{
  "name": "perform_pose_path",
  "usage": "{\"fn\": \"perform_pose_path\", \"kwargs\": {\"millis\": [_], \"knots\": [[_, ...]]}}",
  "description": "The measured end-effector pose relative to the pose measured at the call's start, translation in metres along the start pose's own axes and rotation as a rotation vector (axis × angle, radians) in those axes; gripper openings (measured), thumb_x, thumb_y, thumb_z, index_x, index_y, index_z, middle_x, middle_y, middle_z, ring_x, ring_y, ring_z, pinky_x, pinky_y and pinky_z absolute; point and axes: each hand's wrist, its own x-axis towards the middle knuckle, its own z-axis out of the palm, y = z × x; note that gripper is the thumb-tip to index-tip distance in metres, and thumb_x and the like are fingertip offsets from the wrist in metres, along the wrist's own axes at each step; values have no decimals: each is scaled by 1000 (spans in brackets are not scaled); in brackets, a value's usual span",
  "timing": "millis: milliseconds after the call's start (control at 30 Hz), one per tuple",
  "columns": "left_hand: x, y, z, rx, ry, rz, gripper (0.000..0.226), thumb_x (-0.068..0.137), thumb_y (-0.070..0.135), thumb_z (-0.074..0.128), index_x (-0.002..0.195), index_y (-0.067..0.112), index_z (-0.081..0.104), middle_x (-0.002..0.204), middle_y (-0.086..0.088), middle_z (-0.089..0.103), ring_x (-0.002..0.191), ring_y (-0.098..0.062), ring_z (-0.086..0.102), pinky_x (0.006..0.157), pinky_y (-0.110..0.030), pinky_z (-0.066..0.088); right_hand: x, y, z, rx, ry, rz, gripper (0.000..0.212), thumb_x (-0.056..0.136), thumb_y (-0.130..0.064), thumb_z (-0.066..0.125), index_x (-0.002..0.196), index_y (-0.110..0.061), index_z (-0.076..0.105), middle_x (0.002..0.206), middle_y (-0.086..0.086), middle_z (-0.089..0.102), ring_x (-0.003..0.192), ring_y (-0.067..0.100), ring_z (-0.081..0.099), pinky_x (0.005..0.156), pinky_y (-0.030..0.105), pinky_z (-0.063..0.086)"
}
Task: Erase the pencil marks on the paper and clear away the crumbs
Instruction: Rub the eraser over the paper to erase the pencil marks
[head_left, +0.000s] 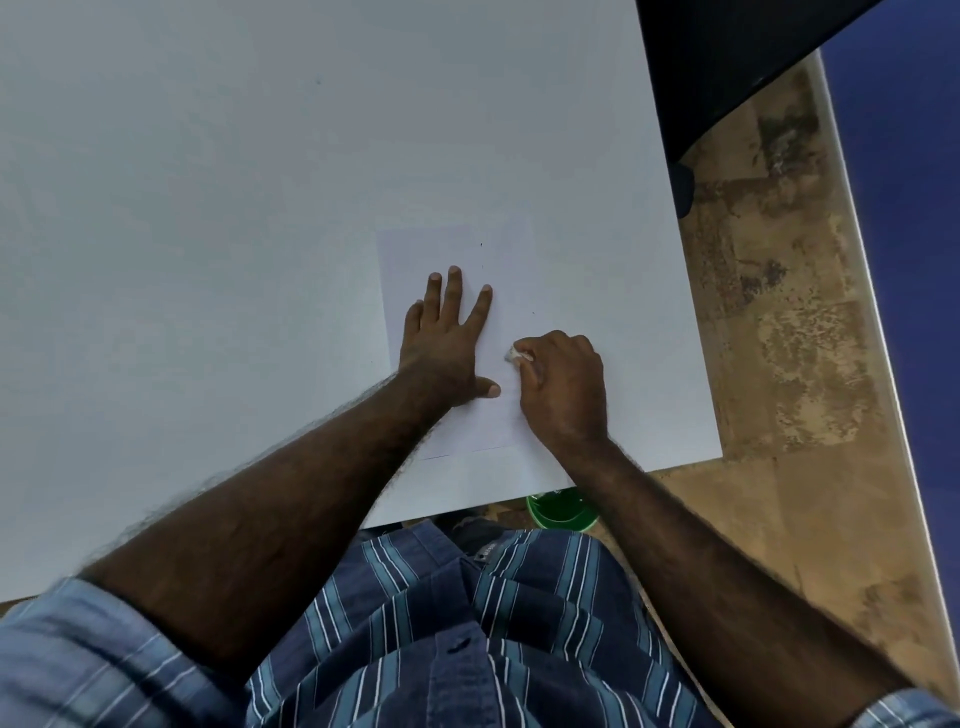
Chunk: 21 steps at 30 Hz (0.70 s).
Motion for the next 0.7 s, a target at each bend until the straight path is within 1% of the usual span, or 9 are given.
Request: {"fn": "perform_pose_path", "kwargs": {"millis": [133,200,333,433,567,633,700], "knots": [[6,4,-1,36,-17,-23,143,69,75,79,163,27,-19,165,-17,-35,154,-40,-27,127,-55,3,11,-2,1,-132,11,-106,13,98,-15,69,104,-19,80,99,0,74,92,27,62,76,41,47],[8,4,-2,42,-31,-27,144,69,74,79,162,27,-20,164,-17,-36,154,-41,-27,127,-56,3,30,-2,2,-161,46,-91,15,98,-15,67,101,-22,79,96,-1,73,91,27,59,76,41,44],[7,4,-2,36,-31,-20,144,69,74,80,162,27,-20,164,-17,-36,154,-41,-27,127,-56,3,59,-1,7,-190,98,-18,17,97,-17,63,100,-25,78,94,-4,72,91,28,57,75,43,44],[7,3,-2,37,-27,-22,144,69,74,80,162,27,-20,164,-17,-35,154,-41,-26,127,-56,4,43,-6,5,-163,83,-12,15,99,-17,64,102,-22,78,96,-2,73,92,28,58,77,44,45],[8,5,-3,46,-36,-33,144,69,75,79,162,28,-21,164,-17,-36,154,-41,-27,128,-56,4,8,-8,3,-174,-10,-106,12,98,-17,71,105,-19,80,96,-1,74,89,25,58,75,39,42],[8,5,-3,51,-34,-31,144,69,75,79,162,27,-21,164,-17,-36,154,-41,-26,128,-56,4,15,-2,4,-205,14,-107,13,97,-15,70,104,-19,79,94,-1,73,88,25,57,73,39,41],[7,5,-3,52,-38,-29,144,69,73,80,162,27,-20,164,-17,-36,154,-41,-27,128,-55,4,34,3,4,-246,54,-52,17,94,-12,66,101,-21,78,91,-1,71,87,28,56,73,41,40]]}}
